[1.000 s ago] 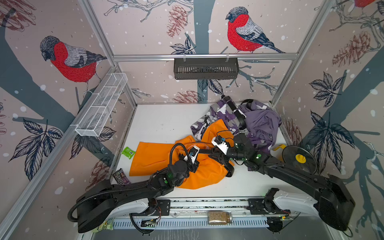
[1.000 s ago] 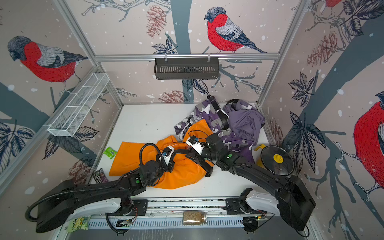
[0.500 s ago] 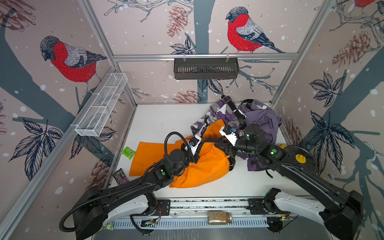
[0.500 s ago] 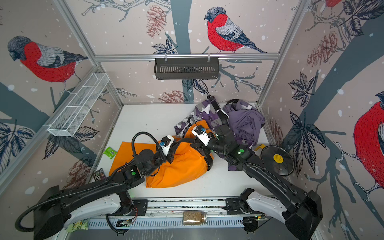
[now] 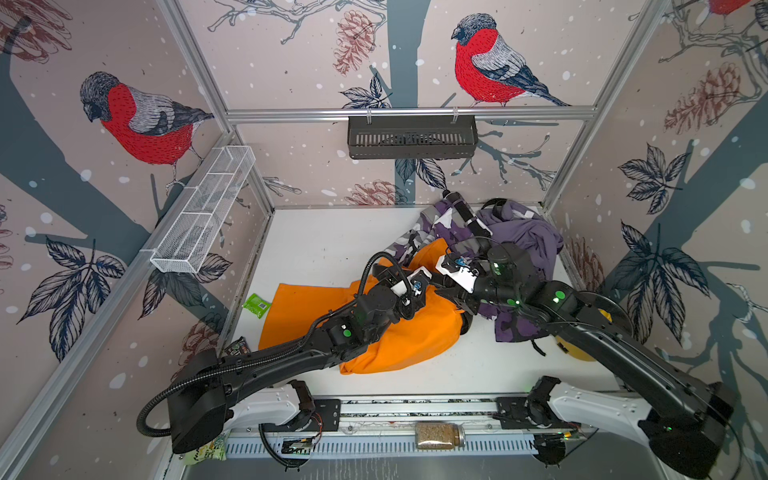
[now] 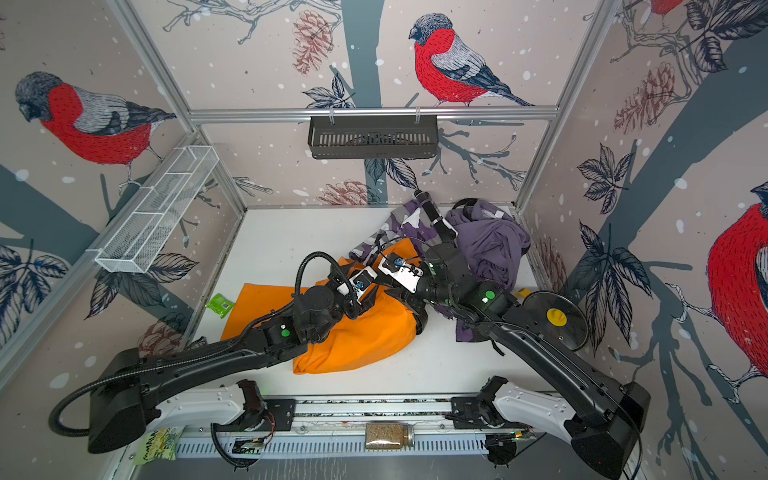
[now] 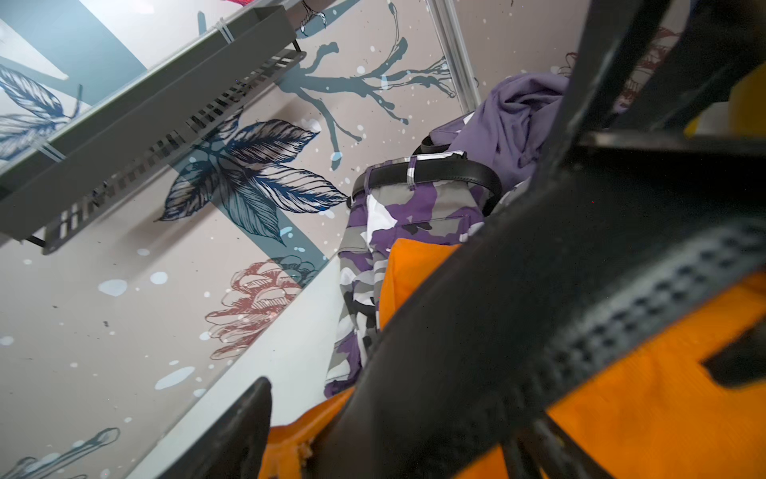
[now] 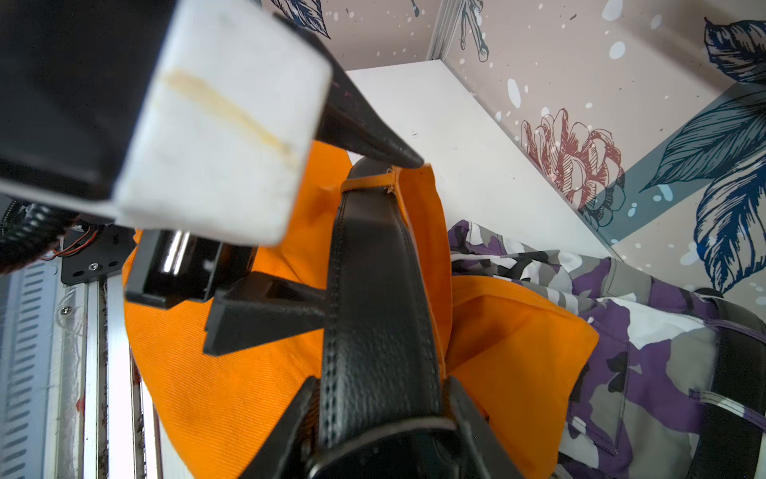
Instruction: Remove the belt from the trousers
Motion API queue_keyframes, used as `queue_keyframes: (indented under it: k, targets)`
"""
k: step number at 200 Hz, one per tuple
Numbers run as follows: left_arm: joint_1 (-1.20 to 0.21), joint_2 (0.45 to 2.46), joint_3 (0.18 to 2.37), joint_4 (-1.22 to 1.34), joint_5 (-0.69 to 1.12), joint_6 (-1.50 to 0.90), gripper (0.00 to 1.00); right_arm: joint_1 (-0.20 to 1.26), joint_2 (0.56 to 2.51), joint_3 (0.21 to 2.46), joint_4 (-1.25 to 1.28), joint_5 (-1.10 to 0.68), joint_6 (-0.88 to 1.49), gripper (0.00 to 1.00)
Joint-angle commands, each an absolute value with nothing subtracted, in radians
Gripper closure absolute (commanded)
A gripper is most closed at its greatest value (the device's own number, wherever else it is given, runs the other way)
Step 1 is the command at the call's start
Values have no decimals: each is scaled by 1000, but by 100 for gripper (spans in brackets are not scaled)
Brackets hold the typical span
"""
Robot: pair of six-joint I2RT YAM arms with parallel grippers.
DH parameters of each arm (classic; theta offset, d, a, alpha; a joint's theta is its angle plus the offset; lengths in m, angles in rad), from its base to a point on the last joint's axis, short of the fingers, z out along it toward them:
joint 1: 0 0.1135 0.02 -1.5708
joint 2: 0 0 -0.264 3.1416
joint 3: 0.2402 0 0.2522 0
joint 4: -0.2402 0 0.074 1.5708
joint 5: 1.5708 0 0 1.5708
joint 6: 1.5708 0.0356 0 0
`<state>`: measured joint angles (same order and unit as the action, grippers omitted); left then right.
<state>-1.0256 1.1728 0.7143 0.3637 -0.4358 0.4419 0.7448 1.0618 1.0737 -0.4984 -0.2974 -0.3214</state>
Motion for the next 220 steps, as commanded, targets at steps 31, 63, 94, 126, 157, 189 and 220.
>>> queue_keyframes:
  k: [31,63,94,126,157,189,220]
  targets:
    - [-1032,1210,714,616,-339,620,33,745,1080,1044,-453,-349,-319,100]
    - [-1032,1226,678,605,-323,526,100,746,1069,946,-314,-365,-241,100]
    - [-1030,1179,550,674,-477,402,100,752,1076,823,-160,-371,-173,100]
    - [-1023,1145,491,653,-478,315,100,816,1078,676,5,-267,-149,61]
    - [-1023,1129,443,668,-407,265,100,872,1047,593,124,-146,-165,35]
    - [-1023,1119,411,661,-417,260,100,879,1058,572,157,-100,-194,32]
    - [-1023,1136,425,643,-414,250,100,889,1097,625,133,-122,-207,29]
